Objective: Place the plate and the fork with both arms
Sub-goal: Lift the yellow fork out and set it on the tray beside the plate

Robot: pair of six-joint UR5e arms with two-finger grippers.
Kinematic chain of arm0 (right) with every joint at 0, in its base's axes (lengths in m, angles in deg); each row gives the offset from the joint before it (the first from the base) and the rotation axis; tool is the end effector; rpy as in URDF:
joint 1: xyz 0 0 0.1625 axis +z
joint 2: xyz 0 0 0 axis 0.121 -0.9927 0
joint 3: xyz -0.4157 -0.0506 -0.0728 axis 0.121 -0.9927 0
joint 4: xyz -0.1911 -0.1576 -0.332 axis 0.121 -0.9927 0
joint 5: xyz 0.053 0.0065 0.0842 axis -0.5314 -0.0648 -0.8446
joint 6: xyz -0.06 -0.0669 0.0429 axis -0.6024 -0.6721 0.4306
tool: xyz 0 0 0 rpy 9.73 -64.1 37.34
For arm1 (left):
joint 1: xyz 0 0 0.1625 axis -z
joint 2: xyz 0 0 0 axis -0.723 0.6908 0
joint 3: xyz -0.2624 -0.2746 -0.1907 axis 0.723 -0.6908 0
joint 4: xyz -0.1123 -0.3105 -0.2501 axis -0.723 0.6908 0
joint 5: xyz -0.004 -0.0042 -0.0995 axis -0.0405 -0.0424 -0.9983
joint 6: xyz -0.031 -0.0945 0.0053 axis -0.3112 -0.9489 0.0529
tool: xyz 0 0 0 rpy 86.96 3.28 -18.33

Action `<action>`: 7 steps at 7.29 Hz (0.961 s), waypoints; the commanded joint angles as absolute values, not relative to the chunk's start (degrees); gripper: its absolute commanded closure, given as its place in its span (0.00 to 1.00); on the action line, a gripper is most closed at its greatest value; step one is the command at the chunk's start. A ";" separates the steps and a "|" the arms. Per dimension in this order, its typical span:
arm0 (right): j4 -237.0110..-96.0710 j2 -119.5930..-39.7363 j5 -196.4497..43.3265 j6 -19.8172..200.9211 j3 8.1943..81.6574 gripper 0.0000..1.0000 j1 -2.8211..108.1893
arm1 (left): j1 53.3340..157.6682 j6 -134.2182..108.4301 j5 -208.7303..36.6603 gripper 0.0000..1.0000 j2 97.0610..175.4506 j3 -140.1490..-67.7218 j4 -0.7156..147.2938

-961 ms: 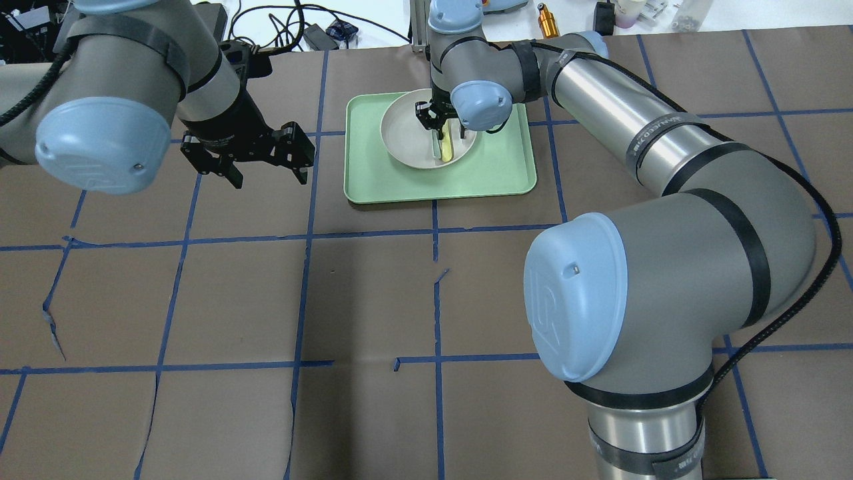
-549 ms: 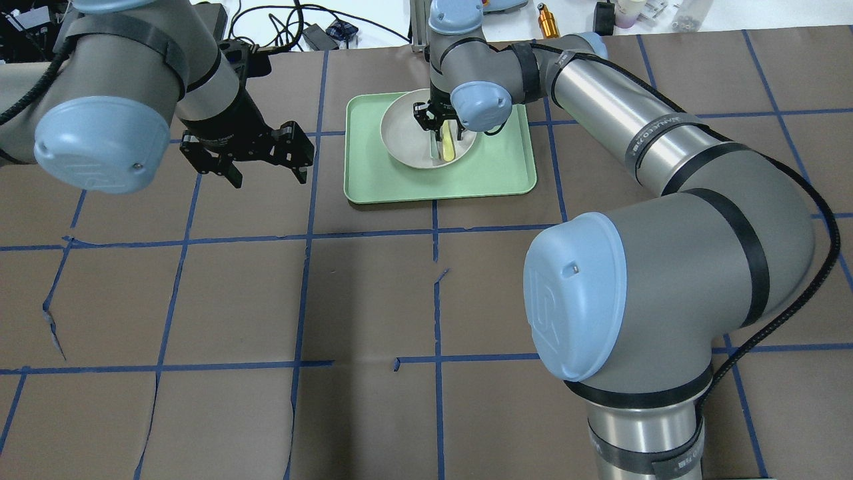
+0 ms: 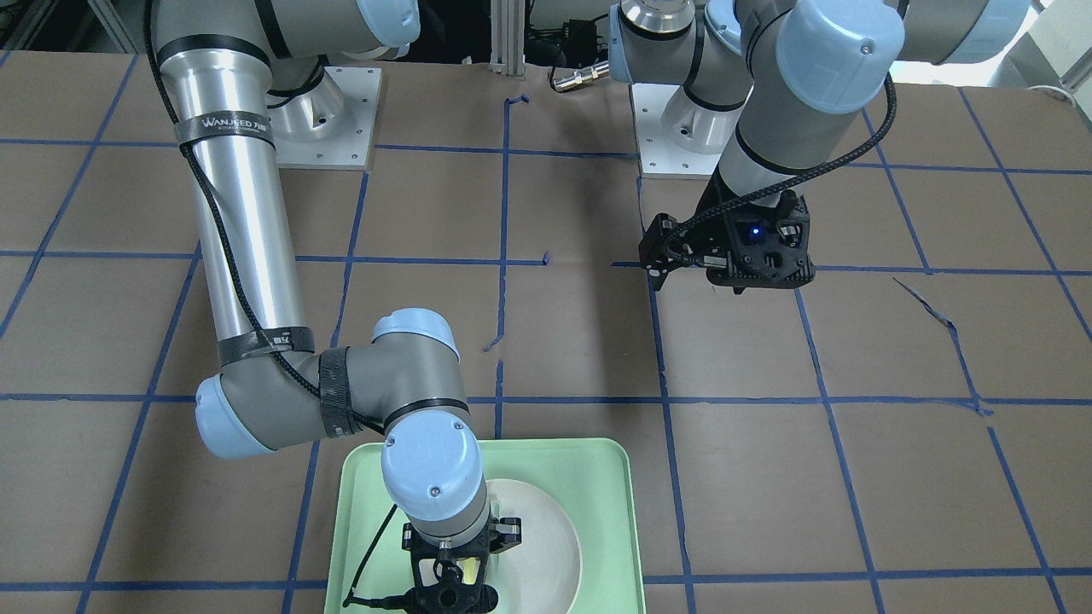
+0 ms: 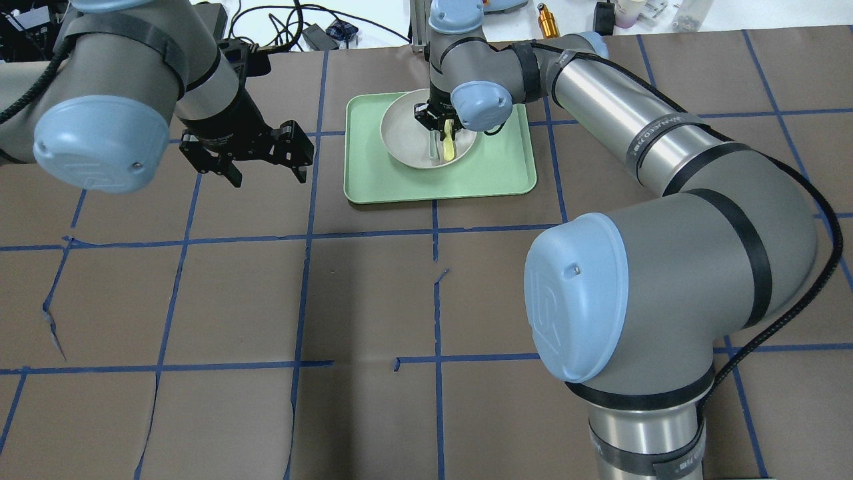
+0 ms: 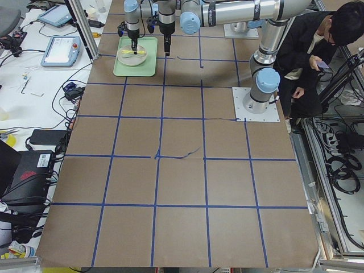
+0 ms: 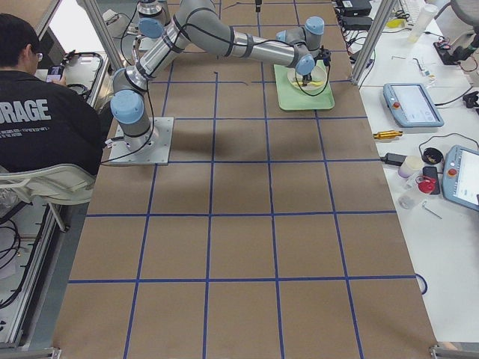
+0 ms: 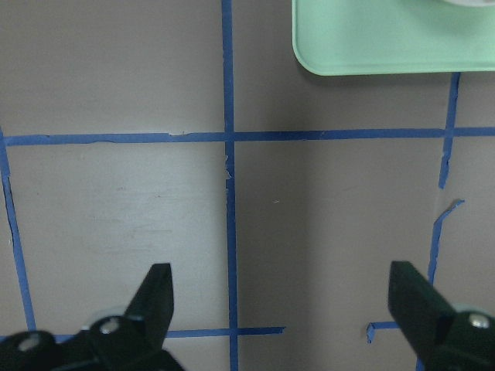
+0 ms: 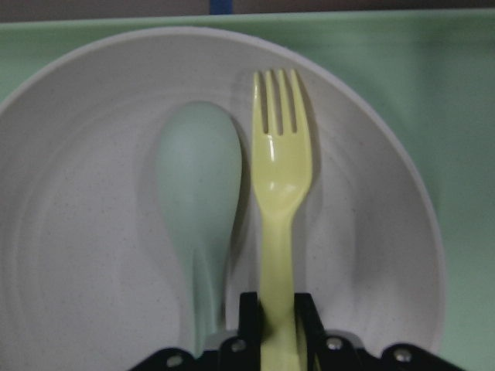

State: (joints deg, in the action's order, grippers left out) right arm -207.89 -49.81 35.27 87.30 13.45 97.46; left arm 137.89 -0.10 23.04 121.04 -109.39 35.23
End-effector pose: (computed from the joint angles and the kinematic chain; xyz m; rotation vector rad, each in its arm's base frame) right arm 0.3304 -0.7425 0.2044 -0.0331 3.0891 -0.1658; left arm -0.1519 -0.5150 0.4150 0.0089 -3.0980 0.0244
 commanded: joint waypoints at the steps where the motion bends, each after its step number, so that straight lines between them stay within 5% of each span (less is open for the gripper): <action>1: -207.39 -54.13 36.02 85.23 14.24 0.94 96.25 | 137.89 -0.10 23.04 0.00 120.97 -109.29 35.23; 7: -208.79 -56.17 35.75 75.66 25.39 0.92 90.79 | 137.98 -0.10 22.95 0.00 121.06 -109.38 35.14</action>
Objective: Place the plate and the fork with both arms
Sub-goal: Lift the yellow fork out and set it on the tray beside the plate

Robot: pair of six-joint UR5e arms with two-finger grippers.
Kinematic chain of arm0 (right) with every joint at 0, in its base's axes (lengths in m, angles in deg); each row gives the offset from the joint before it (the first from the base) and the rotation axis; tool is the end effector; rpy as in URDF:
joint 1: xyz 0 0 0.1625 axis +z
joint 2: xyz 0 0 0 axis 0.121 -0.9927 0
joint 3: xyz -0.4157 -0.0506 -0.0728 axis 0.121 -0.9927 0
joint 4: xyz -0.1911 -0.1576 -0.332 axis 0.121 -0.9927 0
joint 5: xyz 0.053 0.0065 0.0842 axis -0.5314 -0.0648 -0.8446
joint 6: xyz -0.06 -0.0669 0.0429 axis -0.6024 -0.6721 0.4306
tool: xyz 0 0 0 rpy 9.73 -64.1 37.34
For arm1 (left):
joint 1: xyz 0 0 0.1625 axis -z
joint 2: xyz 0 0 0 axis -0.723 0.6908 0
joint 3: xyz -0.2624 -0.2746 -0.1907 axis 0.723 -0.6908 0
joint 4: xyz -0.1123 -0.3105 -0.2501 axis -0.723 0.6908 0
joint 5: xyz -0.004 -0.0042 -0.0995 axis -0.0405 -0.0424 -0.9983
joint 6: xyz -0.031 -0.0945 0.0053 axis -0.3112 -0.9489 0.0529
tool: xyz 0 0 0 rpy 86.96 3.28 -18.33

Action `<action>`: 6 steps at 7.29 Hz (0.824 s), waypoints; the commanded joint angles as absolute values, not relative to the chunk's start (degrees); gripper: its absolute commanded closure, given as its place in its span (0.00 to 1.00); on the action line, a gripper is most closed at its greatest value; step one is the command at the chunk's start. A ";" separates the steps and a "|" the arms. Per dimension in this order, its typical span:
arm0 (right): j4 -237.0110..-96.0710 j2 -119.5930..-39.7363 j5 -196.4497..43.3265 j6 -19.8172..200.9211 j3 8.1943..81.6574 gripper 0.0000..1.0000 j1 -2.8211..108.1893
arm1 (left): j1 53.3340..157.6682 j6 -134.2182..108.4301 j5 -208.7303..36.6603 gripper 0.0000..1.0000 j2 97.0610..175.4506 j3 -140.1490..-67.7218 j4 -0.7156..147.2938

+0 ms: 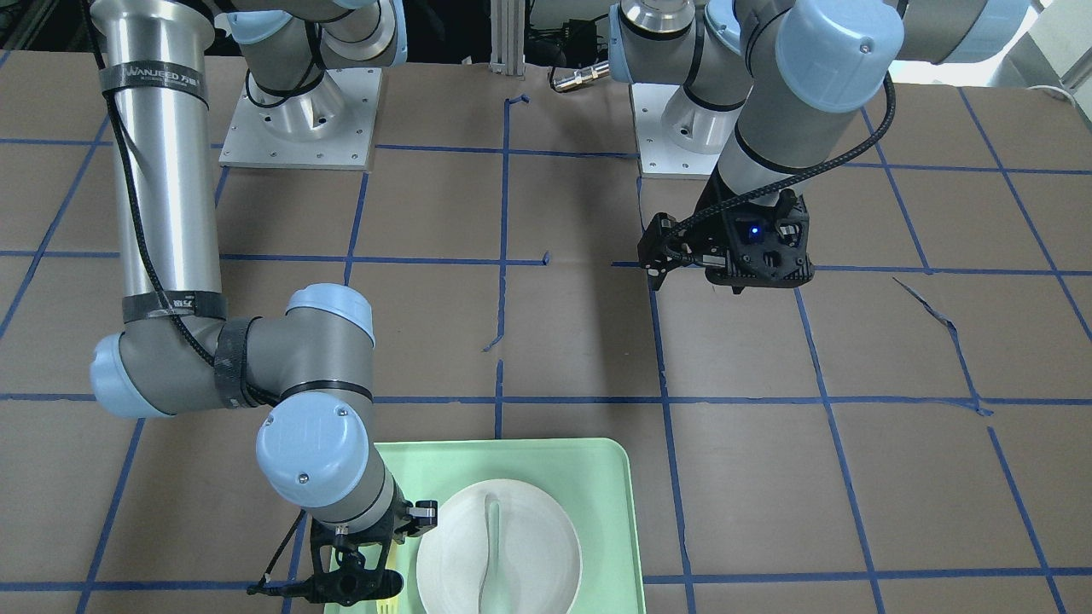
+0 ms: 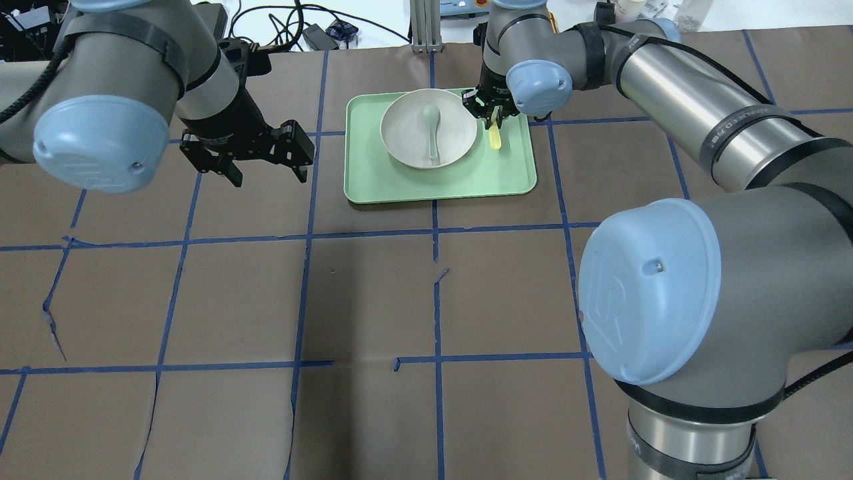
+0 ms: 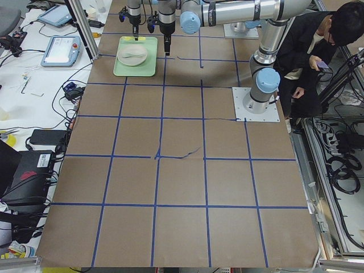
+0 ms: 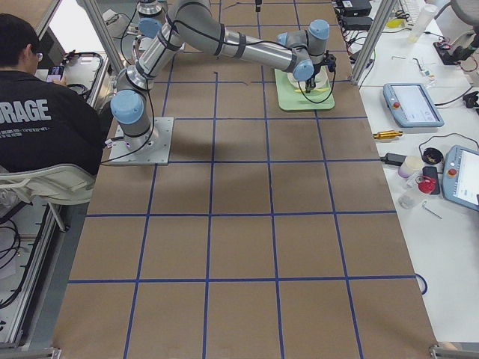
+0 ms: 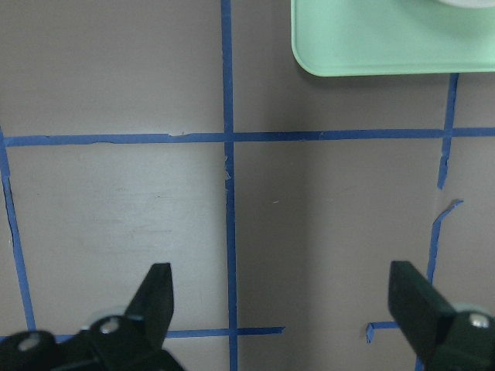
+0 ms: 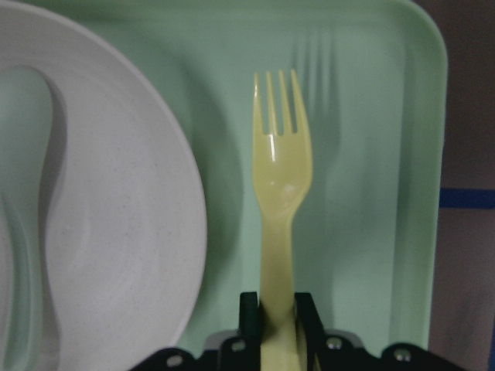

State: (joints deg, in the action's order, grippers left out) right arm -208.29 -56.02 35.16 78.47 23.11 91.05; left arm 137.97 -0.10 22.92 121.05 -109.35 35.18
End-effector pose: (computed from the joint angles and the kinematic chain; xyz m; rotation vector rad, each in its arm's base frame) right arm 0.2393 -0.7296 0.2106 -0.0983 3.1093 -0.0926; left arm -0.1528 -0.5150 0.4153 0.0067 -3.0959 0.0264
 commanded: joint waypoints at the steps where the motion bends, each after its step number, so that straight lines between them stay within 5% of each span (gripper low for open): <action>1: -209.76 -56.00 35.76 75.02 26.02 0.86 90.79 | 137.98 -0.10 22.95 0.00 120.97 -109.29 35.14; 2: -209.76 -56.52 35.76 75.02 25.85 0.22 90.70 | 137.98 -0.10 22.95 0.00 120.97 -109.29 35.23; 3: -209.07 -58.53 35.93 71.62 25.24 0.00 88.96 | 137.98 -0.10 22.95 0.00 120.97 -109.38 35.23; 6: -198.97 -80.61 38.55 70.89 36.60 0.00 85.18 | 137.98 -0.10 23.04 0.00 120.70 -109.47 35.32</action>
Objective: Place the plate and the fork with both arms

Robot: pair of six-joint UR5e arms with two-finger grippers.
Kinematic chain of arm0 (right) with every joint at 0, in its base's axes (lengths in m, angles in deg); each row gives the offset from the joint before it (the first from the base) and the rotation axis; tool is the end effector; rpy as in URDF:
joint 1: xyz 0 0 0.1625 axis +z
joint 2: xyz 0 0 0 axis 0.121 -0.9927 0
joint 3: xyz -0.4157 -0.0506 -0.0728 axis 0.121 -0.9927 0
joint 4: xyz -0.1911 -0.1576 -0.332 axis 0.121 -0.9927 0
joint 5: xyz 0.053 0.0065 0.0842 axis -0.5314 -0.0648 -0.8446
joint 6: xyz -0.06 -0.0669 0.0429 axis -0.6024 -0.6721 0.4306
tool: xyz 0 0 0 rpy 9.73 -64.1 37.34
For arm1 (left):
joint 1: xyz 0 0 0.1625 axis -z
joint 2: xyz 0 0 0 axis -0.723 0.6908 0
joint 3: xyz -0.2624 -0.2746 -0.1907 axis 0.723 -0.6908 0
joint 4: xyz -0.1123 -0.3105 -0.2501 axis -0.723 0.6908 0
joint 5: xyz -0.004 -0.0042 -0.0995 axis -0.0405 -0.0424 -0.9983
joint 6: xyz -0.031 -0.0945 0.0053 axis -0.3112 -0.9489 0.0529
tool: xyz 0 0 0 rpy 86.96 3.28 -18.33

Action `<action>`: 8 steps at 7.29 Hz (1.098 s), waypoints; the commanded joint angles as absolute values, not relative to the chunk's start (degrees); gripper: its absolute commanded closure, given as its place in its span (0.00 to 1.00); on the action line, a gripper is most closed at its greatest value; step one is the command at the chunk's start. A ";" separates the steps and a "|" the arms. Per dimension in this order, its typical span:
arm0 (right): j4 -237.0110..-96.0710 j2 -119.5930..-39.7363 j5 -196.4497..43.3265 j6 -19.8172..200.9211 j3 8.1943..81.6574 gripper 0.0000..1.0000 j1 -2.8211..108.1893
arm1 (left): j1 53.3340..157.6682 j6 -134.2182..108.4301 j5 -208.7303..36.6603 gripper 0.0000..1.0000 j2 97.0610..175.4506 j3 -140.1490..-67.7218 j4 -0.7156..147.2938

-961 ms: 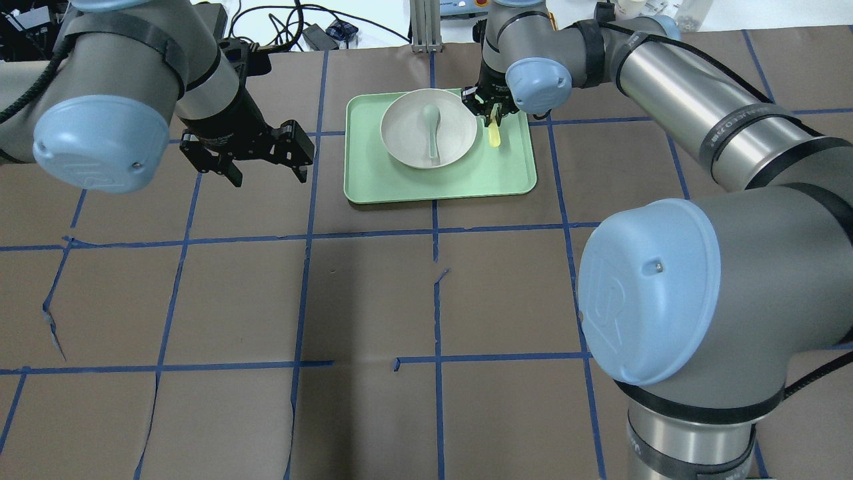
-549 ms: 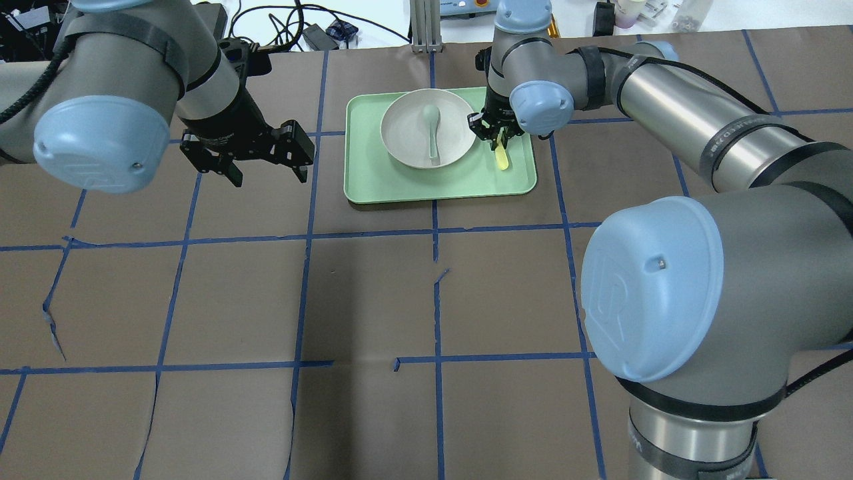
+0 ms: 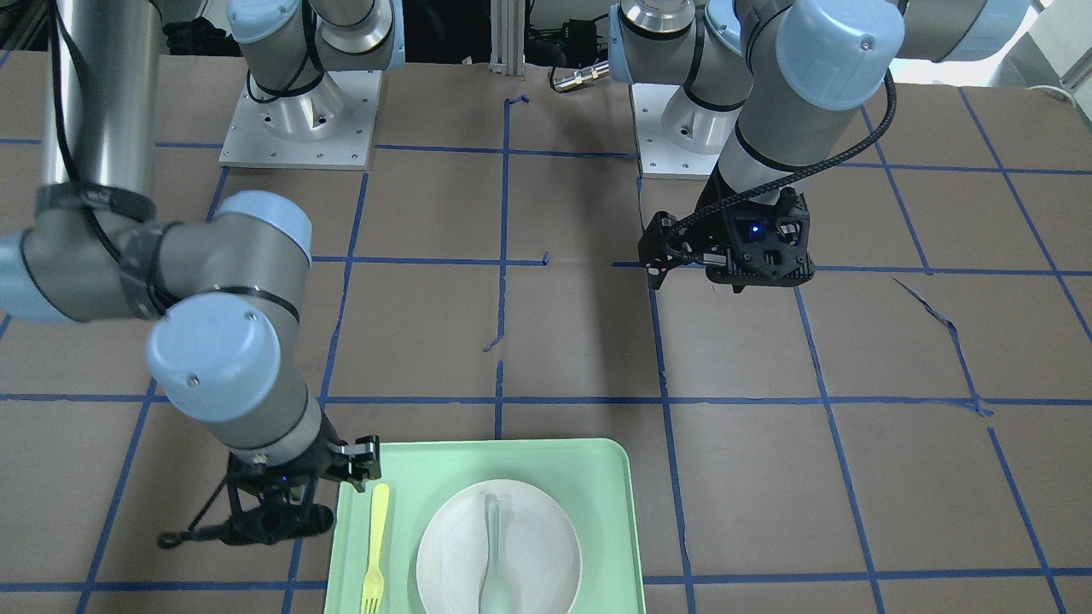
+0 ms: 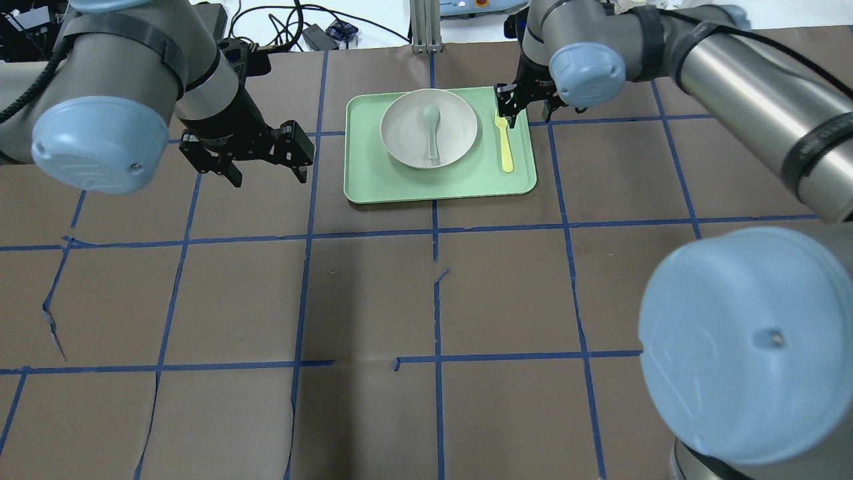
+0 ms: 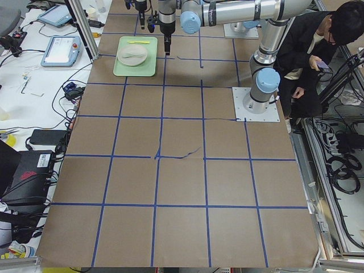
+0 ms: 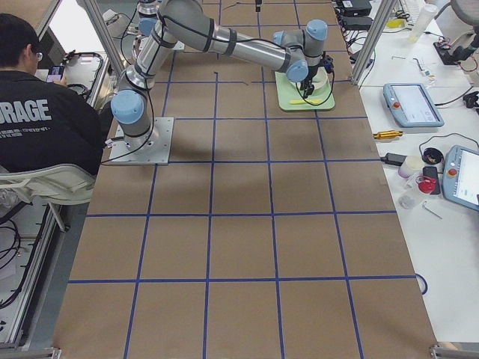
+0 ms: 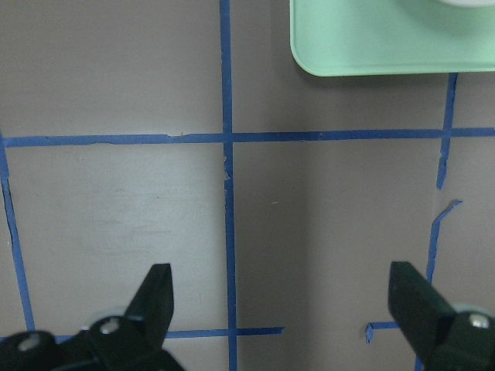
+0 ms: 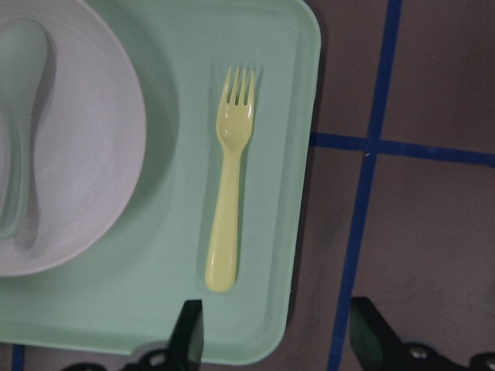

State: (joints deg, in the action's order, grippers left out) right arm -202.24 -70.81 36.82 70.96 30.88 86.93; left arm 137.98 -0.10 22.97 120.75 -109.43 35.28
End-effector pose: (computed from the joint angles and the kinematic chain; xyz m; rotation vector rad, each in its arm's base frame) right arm 0.1787 -0.6763 0.3221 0.1901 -3.1277 0.1243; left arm -0.1528 -0.5133 0.4172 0.0063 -3.0966 0.0296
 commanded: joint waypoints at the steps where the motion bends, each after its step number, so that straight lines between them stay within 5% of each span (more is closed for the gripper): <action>1: -196.17 -87.83 38.57 70.71 42.57 0.00 83.77 | 137.98 -0.10 22.95 0.00 120.70 -109.56 35.41; 3: -189.51 -96.75 38.66 71.15 45.89 0.00 83.67 | 138.33 -0.10 23.12 0.00 120.70 -109.64 35.50; 8: -184.54 -99.51 39.01 71.41 45.53 0.00 83.84 | 138.50 -0.10 23.30 0.00 120.62 -109.56 35.23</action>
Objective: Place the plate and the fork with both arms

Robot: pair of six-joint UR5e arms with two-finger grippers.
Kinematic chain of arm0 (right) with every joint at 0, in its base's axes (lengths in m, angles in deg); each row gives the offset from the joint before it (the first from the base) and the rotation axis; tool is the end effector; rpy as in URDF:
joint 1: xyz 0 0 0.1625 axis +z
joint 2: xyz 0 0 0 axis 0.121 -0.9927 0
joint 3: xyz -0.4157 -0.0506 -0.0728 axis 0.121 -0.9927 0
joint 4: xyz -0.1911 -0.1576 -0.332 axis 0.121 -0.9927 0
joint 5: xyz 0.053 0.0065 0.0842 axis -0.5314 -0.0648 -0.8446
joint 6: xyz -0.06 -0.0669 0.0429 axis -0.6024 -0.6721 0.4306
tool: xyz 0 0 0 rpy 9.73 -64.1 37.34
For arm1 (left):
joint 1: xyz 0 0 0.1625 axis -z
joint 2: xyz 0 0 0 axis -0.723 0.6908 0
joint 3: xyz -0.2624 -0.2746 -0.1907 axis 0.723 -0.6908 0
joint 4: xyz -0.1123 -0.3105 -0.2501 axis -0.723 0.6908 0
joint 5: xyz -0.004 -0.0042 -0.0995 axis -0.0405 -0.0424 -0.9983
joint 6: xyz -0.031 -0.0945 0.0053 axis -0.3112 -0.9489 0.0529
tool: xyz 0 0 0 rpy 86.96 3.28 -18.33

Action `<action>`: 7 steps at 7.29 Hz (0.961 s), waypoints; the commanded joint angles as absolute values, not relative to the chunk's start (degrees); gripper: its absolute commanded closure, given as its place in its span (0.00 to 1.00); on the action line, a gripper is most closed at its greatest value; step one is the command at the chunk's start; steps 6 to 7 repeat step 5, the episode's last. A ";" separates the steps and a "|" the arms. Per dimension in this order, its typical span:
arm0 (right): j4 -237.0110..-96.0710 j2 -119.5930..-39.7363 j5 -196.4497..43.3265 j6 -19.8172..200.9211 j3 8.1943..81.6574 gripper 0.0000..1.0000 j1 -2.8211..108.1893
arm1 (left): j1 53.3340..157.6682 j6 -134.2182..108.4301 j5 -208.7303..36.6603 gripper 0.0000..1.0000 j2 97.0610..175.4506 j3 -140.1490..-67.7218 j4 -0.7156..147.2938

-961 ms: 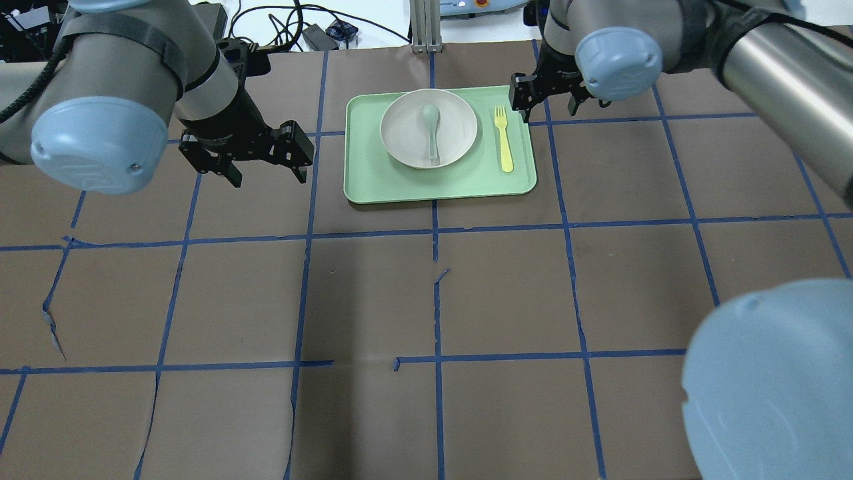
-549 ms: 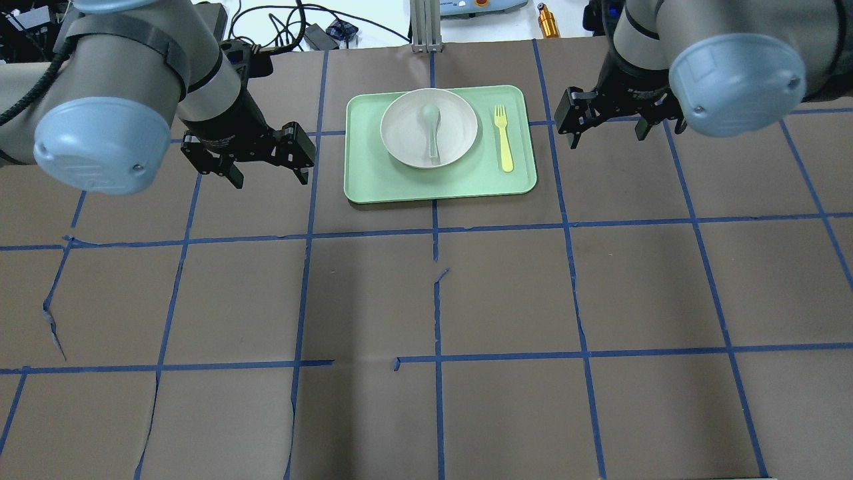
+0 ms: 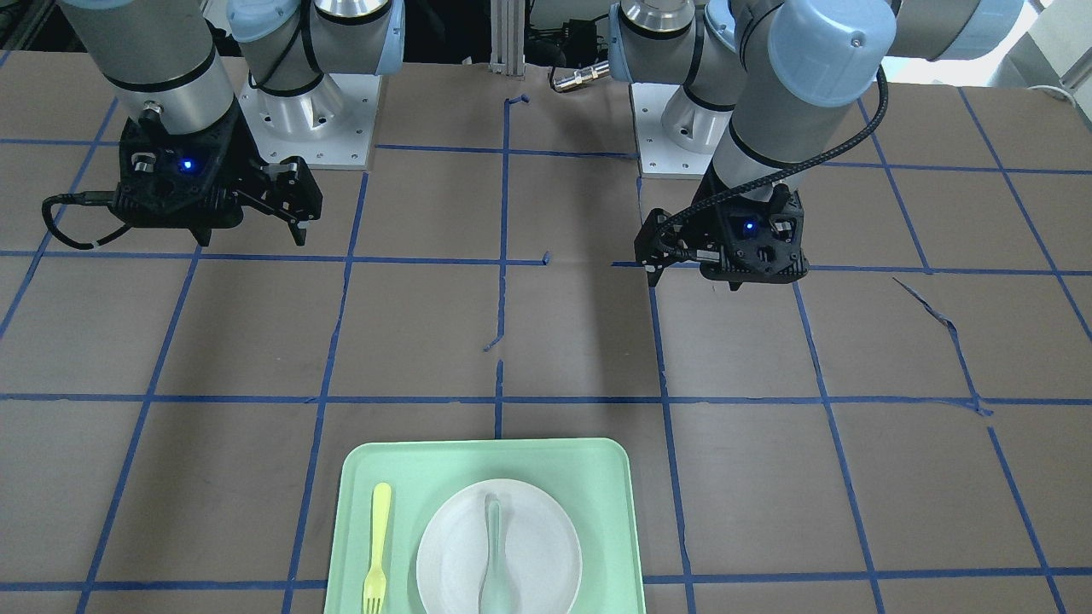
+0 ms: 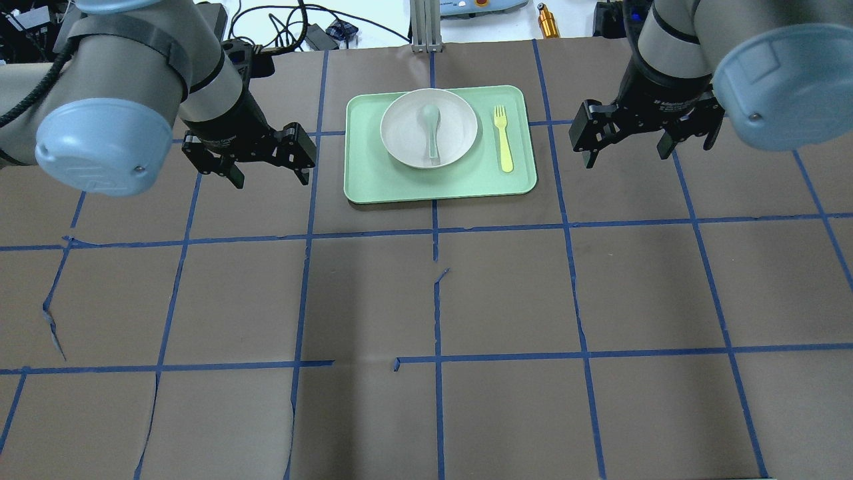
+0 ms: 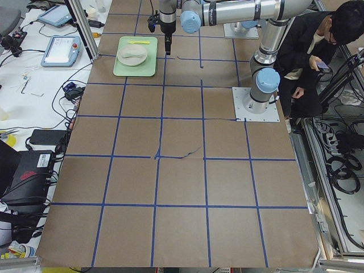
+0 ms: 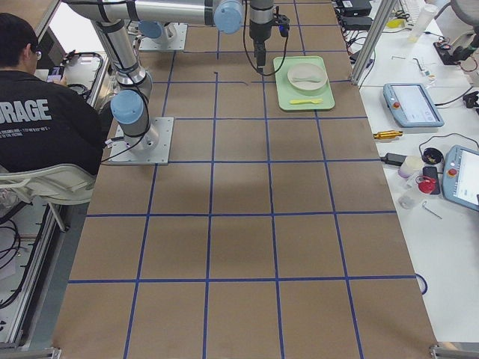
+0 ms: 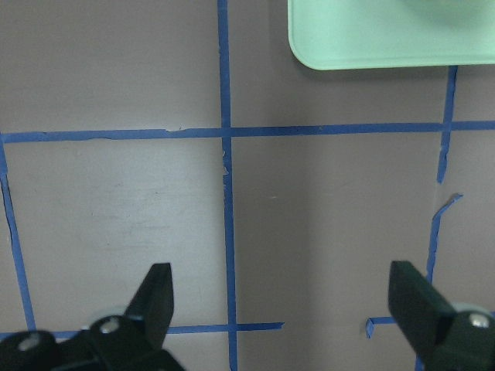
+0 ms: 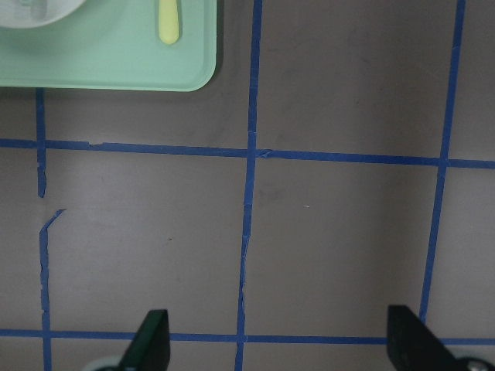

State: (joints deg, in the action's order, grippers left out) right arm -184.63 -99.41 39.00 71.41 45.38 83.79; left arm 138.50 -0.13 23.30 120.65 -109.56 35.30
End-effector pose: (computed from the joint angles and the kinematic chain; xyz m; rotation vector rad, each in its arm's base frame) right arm 0.1352 -0.4945 0.4638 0.0907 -3.0956 0.0267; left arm -0.1568 -0.5110 0.4169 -0.0068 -3.1024 0.0283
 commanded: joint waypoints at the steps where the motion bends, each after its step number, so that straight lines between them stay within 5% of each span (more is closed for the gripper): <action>1: -184.54 -99.42 38.92 71.41 45.62 0.00 83.84 | 138.50 -0.10 23.30 0.00 120.62 -109.56 35.23; 7: -184.63 -98.98 38.83 71.50 45.54 0.00 84.11 | 138.50 -0.18 23.30 0.00 120.53 -109.56 35.14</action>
